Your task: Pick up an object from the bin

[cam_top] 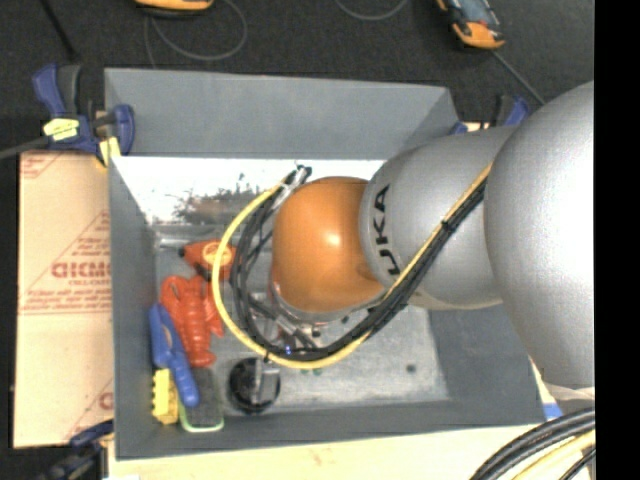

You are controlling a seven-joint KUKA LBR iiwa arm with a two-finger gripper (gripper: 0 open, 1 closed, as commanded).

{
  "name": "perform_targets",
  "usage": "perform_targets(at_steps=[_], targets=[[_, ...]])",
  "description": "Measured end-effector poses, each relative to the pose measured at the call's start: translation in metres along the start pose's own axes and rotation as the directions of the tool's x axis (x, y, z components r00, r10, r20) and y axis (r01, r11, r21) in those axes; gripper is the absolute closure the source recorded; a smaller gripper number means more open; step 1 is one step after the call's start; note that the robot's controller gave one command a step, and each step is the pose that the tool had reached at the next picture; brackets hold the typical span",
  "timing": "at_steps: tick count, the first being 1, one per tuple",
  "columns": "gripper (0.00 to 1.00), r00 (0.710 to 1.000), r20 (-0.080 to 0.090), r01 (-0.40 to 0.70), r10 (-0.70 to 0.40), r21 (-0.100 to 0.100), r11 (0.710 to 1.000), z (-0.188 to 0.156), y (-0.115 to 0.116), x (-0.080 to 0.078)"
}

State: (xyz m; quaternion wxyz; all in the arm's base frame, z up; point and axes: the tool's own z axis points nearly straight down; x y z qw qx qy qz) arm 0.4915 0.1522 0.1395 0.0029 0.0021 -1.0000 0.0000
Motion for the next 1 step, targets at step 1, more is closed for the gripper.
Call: perform_targets(at_steps=[1], targets=[[0.0,1.0,0.007,-0.004,0.004,-0.001,1.0,-0.0045,-0.0009,-0.0018]])
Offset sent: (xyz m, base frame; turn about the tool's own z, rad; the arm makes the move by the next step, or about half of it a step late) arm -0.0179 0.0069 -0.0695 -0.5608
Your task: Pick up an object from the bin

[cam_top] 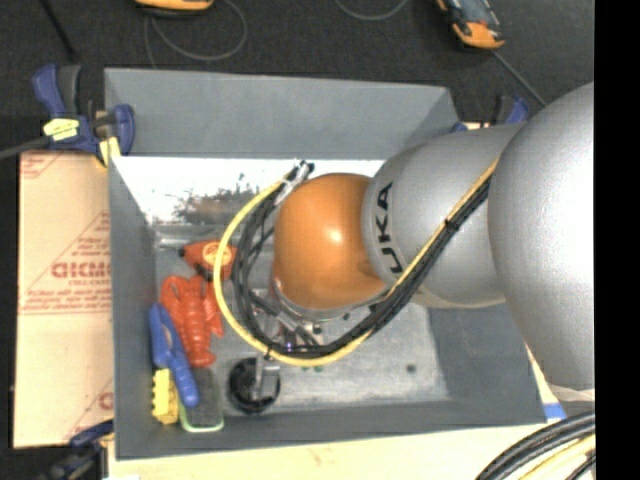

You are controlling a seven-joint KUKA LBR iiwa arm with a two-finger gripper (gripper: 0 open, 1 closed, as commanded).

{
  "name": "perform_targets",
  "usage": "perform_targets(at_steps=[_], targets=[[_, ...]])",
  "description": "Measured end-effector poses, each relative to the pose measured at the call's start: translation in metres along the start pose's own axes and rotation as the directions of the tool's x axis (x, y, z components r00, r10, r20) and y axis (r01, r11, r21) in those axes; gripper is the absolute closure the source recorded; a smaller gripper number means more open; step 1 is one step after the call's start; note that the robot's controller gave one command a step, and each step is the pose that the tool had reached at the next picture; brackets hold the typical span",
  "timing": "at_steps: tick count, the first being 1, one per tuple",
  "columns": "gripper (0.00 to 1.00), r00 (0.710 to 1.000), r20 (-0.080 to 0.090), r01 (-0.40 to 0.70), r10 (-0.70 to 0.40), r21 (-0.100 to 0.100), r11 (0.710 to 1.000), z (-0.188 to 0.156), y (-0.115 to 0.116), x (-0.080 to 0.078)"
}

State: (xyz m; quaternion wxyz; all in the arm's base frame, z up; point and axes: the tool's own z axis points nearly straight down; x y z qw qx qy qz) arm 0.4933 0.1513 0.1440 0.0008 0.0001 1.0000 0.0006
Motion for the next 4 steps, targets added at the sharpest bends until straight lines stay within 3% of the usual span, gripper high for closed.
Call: perform_targets(at_steps=[1,2,3,4], targets=[[0.0,0.958,0.004,0.286,-0.286,0.001,0.958,0.036,0.004,0.008],[0.0,0.906,-0.001,0.423,-0.423,0.0,0.906,0.039,0.001,0.015],[0.0,0.818,0.002,0.575,-0.575,0.001,0.818,0.036,-0.002,0.007],[0.0,0.768,0.0,0.64,-0.64,0.0,0.768,0.064,-0.003,0.007]])
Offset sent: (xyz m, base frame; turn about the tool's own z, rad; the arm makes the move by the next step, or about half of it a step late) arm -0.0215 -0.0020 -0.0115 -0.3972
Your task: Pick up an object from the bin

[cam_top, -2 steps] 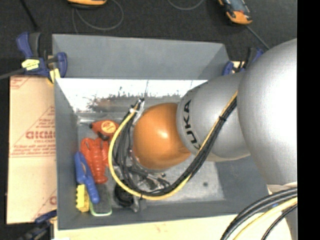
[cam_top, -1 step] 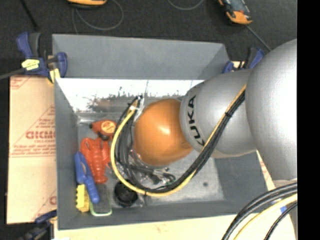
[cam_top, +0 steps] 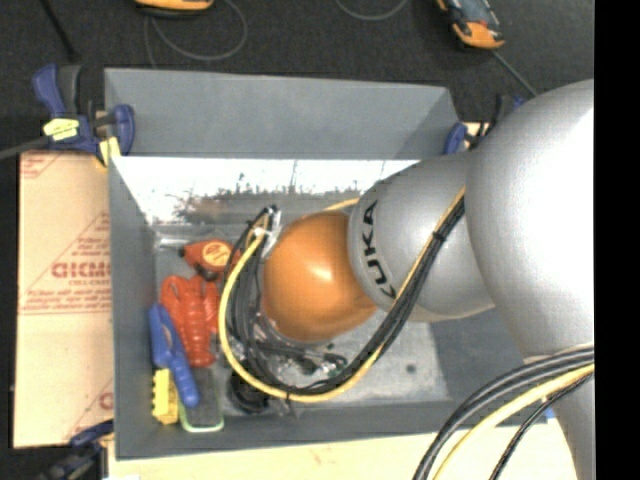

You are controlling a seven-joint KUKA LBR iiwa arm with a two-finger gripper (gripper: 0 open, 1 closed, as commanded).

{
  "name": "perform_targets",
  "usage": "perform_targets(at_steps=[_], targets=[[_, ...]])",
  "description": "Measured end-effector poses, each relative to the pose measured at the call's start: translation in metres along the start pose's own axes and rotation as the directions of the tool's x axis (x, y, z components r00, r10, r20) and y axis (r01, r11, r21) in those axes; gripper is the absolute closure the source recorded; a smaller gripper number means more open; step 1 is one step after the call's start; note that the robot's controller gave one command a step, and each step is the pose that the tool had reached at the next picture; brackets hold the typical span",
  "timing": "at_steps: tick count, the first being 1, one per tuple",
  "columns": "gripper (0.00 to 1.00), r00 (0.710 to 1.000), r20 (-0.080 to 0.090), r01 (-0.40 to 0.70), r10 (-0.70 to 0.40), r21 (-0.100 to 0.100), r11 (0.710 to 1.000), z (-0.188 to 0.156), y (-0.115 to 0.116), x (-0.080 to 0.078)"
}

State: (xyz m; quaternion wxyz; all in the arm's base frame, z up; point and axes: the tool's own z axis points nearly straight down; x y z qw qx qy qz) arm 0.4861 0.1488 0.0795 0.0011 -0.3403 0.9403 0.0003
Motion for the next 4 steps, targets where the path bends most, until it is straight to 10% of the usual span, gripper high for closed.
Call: perform_targets(at_steps=[1,4], targets=[[1.0,0.936,0.004,0.352,-0.352,-0.001,0.936,0.0063,-0.0015,-0.0032],[1.0,0.937,0.005,0.349,-0.349,-0.002,0.937,-0.0023,-0.0008,-0.0033]])
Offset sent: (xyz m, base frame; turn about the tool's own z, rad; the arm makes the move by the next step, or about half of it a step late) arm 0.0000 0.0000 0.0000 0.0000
